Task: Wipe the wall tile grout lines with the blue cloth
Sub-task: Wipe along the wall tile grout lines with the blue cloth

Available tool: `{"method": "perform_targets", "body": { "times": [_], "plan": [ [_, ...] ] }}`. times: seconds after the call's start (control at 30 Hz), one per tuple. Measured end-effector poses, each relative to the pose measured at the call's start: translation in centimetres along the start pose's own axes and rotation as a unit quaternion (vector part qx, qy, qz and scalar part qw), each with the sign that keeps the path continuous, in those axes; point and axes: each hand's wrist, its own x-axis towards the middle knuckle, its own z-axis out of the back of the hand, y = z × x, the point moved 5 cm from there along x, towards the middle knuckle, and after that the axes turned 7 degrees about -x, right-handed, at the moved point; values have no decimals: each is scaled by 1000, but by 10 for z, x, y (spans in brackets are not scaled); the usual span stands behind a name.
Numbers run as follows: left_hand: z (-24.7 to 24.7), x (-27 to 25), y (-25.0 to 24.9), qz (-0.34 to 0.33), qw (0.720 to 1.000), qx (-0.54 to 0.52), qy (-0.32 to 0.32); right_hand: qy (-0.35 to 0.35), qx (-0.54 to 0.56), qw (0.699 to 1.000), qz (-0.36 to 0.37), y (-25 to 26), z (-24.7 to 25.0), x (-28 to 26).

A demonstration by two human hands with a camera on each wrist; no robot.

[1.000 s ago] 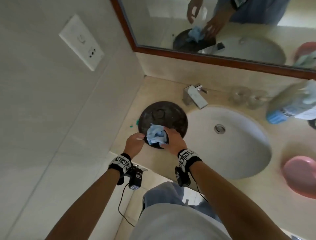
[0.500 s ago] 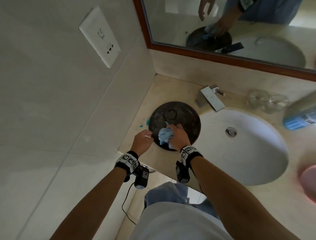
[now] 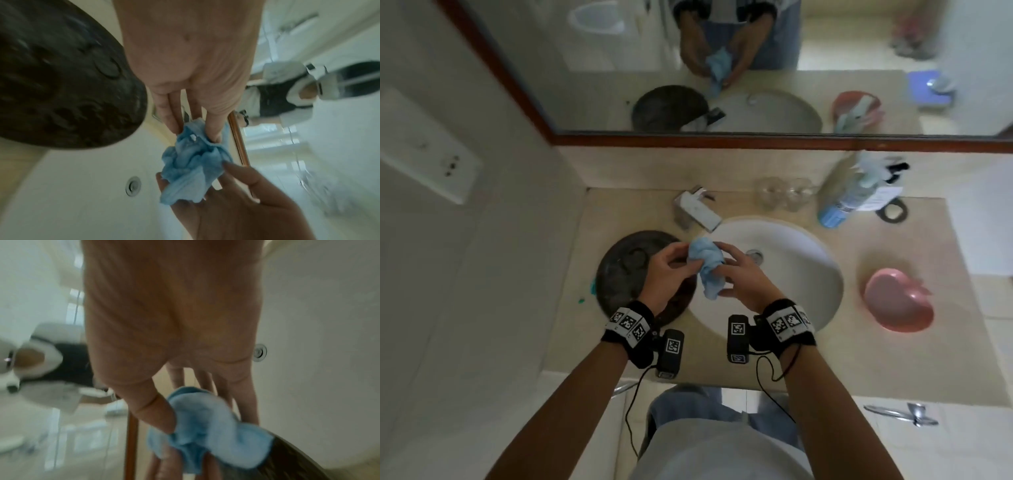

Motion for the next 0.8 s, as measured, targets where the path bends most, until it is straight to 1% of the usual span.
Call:
{"method": "perform_targets", "body": {
  "times": [0.07, 0.13, 0.23, 0.3, 0.4, 0.47, 0.5, 0.53, 0.57, 0.63, 0.73, 0.8],
  "plan": [
    [-39, 7, -4, -21, 998, 37, 35, -28, 58, 998, -18, 1, 31, -19],
    [-79, 9, -5, -35, 995, 70, 67, -70, 85, 994, -20, 2, 60, -36],
    [-142, 8, 5, -39, 981, 125, 141, -169, 53, 984, -22, -3, 112, -64],
    [-179, 5, 15, -28, 969, 153, 191, -228, 51, 972, -32, -12, 151, -80],
    [-227, -3, 33, -8, 952, 186, 241, -282, 39, 957, -53, -21, 209, -111],
    [-266, -13, 45, -13, 942, 206, 266, -332, -5, 941, -64, -28, 257, -140],
    [-267, -14, 50, -12, 939, 215, 268, -362, -44, 929, -62, -32, 269, -145],
    [-284, -18, 57, -9, 938, 220, 267, -388, -87, 916, -57, -32, 290, -160],
    [-284, -18, 63, -2, 937, 231, 261, -404, -126, 905, -51, -34, 299, -165],
    [-306, -23, 76, 1, 935, 253, 250, -428, -194, 882, -42, -40, 330, -184],
    [-326, -33, 90, 1, 930, 285, 234, -445, -243, 862, -8, -47, 365, -193],
    [-330, -37, 97, 11, 926, 303, 223, -424, -273, 863, 8, -54, 376, -181]
  ]
}}
